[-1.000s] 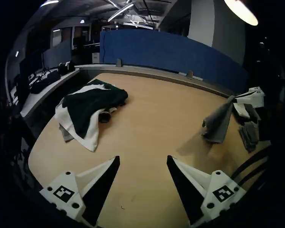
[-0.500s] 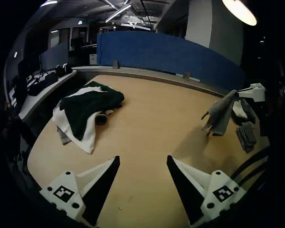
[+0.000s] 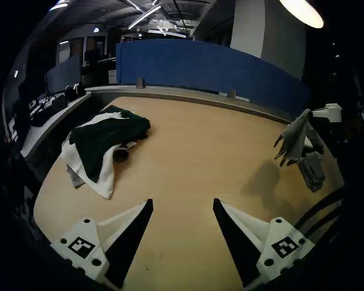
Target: Fold towel
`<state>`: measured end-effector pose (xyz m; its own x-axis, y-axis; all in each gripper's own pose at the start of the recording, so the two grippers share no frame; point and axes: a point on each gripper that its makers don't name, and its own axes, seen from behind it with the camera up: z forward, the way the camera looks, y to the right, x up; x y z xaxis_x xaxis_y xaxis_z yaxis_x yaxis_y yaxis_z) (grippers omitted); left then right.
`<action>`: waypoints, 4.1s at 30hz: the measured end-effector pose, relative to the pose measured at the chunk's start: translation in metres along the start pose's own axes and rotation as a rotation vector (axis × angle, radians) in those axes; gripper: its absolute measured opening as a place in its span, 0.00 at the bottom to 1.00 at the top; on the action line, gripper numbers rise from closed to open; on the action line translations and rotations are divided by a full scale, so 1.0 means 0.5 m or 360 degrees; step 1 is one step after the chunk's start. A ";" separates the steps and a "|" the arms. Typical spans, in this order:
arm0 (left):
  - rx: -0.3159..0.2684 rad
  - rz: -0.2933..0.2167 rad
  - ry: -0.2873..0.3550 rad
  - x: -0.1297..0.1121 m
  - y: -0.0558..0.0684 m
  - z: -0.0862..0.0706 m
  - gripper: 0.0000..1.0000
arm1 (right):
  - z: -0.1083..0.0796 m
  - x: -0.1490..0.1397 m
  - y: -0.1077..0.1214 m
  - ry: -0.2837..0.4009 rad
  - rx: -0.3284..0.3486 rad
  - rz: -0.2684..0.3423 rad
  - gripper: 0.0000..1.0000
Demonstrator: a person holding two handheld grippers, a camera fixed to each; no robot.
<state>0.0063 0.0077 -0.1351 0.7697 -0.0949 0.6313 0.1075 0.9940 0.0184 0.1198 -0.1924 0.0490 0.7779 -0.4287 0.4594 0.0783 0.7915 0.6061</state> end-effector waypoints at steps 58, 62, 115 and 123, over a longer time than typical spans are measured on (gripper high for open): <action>0.0003 0.0070 -0.0037 0.004 0.048 0.020 0.92 | -0.121 -0.239 0.436 -0.0210 -0.0473 0.0309 0.04; -0.0001 0.0081 -0.0043 0.001 0.052 0.021 0.92 | -0.151 -0.305 0.437 -0.0252 -0.0506 0.0376 0.04; -0.0012 0.0145 -0.0037 0.004 0.069 0.004 0.92 | -0.252 -0.677 0.467 -0.0400 -0.0848 0.0866 0.78; -0.0016 0.0148 -0.0034 0.006 0.070 0.001 0.92 | -0.240 -0.588 0.458 -0.0173 -0.0829 0.0838 1.00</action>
<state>0.0120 0.0425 -0.1321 0.7629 -0.0011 0.6465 0.0426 0.9979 -0.0485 -0.0161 0.1671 -0.0251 0.7303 0.0449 0.6816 0.0185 0.9962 -0.0855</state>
